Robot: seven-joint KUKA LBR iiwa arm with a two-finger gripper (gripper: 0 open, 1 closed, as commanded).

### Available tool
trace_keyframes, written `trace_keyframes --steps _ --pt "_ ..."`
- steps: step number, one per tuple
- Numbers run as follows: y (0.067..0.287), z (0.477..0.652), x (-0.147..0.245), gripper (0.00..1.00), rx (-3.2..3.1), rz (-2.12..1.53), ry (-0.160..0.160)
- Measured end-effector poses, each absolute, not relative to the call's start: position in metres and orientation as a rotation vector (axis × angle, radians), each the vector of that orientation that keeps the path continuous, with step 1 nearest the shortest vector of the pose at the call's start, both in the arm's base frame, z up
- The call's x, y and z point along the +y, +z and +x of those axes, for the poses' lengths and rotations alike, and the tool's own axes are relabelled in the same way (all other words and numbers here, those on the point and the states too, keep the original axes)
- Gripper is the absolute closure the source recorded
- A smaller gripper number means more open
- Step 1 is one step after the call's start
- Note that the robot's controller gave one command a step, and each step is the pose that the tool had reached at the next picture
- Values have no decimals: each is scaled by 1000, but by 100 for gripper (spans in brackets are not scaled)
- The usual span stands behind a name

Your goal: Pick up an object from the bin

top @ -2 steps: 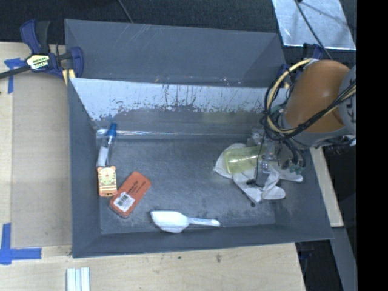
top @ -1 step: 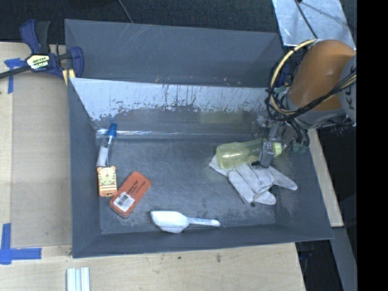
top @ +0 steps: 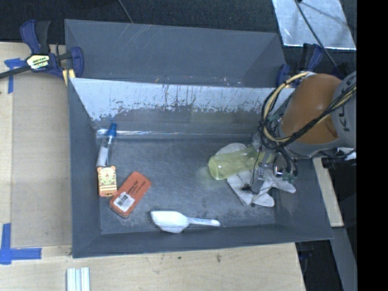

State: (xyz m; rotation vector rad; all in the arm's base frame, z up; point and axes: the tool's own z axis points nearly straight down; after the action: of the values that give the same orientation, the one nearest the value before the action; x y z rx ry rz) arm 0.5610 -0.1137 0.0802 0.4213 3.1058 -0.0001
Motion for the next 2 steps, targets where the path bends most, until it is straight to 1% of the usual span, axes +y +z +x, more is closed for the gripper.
trace_keyframes --steps 1,2 --pt "72 627 -127 100 3127 297 9" --pt "72 627 -127 100 3127 298 10"
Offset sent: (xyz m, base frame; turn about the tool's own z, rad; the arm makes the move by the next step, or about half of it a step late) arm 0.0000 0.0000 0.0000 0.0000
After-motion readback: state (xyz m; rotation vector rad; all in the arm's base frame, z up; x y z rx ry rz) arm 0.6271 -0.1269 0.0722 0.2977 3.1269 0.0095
